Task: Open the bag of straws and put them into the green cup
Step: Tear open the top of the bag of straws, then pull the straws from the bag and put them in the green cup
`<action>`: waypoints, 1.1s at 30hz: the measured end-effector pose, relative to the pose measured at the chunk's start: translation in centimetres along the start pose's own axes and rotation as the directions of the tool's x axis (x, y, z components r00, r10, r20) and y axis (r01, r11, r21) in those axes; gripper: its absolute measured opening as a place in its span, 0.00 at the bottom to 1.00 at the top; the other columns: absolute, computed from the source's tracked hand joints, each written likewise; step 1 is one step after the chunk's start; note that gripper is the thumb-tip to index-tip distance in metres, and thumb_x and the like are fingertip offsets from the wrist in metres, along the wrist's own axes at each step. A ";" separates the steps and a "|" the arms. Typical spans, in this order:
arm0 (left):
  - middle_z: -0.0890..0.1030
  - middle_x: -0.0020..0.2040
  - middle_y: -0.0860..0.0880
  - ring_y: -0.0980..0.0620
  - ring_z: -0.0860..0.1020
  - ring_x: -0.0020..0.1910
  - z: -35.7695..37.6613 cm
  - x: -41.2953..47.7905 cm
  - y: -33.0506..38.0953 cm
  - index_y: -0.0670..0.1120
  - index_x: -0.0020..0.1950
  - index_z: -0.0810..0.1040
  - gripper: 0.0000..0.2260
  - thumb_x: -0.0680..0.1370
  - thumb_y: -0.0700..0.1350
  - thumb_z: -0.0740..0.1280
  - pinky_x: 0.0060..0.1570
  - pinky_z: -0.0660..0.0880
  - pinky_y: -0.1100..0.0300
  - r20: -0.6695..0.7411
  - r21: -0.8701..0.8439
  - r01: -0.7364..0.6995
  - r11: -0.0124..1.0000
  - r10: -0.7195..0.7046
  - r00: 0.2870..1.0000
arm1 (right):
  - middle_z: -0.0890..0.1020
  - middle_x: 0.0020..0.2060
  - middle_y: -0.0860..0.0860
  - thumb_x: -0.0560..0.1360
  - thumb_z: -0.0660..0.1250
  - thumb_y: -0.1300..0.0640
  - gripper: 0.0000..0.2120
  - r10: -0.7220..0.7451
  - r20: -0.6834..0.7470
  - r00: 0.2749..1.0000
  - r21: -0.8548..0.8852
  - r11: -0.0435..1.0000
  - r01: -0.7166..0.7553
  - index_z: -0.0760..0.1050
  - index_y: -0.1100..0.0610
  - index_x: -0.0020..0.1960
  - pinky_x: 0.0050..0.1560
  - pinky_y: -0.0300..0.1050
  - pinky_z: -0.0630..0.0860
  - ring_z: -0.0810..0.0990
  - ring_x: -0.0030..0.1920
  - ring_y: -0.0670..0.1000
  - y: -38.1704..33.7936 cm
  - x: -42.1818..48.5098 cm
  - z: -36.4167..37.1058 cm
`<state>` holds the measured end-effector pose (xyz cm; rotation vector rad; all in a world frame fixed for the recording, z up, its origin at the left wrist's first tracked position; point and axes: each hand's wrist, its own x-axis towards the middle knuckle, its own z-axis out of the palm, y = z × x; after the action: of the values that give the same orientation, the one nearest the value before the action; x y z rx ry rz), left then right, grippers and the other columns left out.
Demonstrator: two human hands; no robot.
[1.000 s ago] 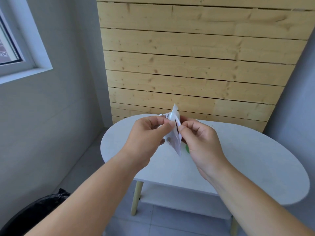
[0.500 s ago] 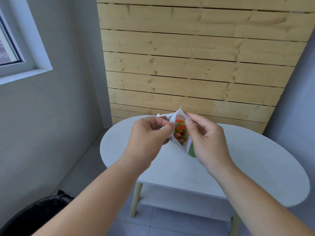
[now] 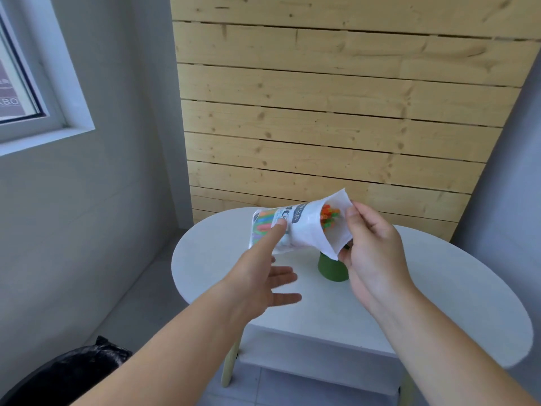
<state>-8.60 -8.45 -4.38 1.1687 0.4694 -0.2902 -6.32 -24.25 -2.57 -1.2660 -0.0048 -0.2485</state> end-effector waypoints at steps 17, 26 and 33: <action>0.87 0.60 0.47 0.49 0.86 0.58 1.4 2.8 -0.4 0.49 0.64 0.81 0.17 0.77 0.52 0.73 0.62 0.78 0.50 0.081 -0.507 -0.280 0.815 0.369 0.926 | 0.88 0.49 0.53 0.80 0.63 0.41 0.19 0.304 0.125 0.944 0.158 0.934 -0.322 0.84 0.54 0.52 0.53 0.57 0.81 0.88 0.46 0.55 -1.8 0.1 -2.8; 0.82 0.65 0.39 0.41 0.83 0.63 3.9 1.1 0.2 0.46 0.71 0.75 0.23 0.78 0.49 0.75 0.60 0.82 0.45 -0.022 -0.313 -0.644 0.698 0.672 0.740 | 0.85 0.59 0.51 0.82 0.53 0.36 0.25 0.379 -0.046 0.924 0.085 0.924 -0.374 0.77 0.50 0.67 0.67 0.59 0.75 0.83 0.60 0.56 0.1 -0.2 -1.9; 0.80 0.59 0.39 0.37 0.80 0.65 4.3 1.0 0.6 0.38 0.75 0.71 0.31 0.76 0.51 0.72 0.65 0.79 0.41 0.144 -0.370 -0.500 0.783 0.581 0.801 | 0.84 0.60 0.55 0.84 0.55 0.42 0.22 0.577 -0.045 0.816 0.273 0.793 -0.545 0.78 0.54 0.66 0.63 0.50 0.77 0.83 0.59 0.57 1.9 0.6 -1.4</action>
<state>-6.63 -12.22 -3.04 0.8869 -0.0658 0.1454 -5.56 -25.13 -4.68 -0.9457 0.4381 0.1908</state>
